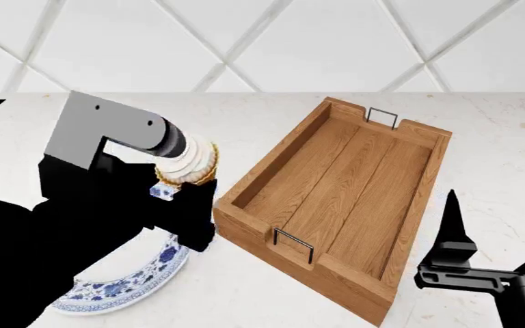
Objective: Move the dessert items from the plate to the tray.
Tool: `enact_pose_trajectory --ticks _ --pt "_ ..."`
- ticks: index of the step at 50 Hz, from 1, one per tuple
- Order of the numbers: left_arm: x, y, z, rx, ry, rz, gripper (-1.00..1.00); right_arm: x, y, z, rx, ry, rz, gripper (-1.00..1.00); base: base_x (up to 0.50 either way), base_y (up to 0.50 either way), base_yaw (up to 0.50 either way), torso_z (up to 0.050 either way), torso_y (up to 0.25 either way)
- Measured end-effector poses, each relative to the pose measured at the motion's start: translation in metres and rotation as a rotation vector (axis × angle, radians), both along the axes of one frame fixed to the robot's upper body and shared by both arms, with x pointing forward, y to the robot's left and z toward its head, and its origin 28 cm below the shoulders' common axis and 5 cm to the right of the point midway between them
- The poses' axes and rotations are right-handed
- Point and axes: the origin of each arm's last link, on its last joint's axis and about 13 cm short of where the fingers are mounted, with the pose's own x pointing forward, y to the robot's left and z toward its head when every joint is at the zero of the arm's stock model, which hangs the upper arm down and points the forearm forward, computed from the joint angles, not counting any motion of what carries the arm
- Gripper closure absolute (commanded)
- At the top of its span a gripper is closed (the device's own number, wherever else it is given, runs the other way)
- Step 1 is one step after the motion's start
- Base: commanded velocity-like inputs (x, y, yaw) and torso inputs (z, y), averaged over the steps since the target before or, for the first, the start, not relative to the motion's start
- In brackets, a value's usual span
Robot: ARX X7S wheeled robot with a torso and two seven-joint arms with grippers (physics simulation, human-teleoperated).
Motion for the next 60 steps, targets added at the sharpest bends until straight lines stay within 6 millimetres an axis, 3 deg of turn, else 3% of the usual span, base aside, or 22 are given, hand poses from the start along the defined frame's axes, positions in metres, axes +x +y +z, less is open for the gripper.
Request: enact_pose_trajectory --ticks 17,29,44,60 --pt "0.036 -0.053 0.046 0.059 0.01 -0.187 1.0 -0.01 -0.008 -0.001 0.014 0.001 -0.043 -1.0 0.0 0.0 0.0 0.0 0.0" --pt "0.067 -0.088 0.064 0.097 0.017 -0.249 1.0 -0.015 -0.013 -0.002 0.022 -0.003 -0.062 -1.0 0.0 0.0 0.0 0.0 0.001" --pt "0.098 -0.117 0.061 0.153 0.055 -0.266 1.0 -0.02 -0.018 -0.002 0.028 -0.017 -0.074 -1.0 0.0 0.0 0.0 0.0 0.0" --pt "0.123 -0.128 0.04 0.16 0.136 -0.295 1.0 -0.024 -0.02 -0.001 0.035 -0.024 -0.086 -1.0 0.0 0.0 0.0 0.0 0.0"
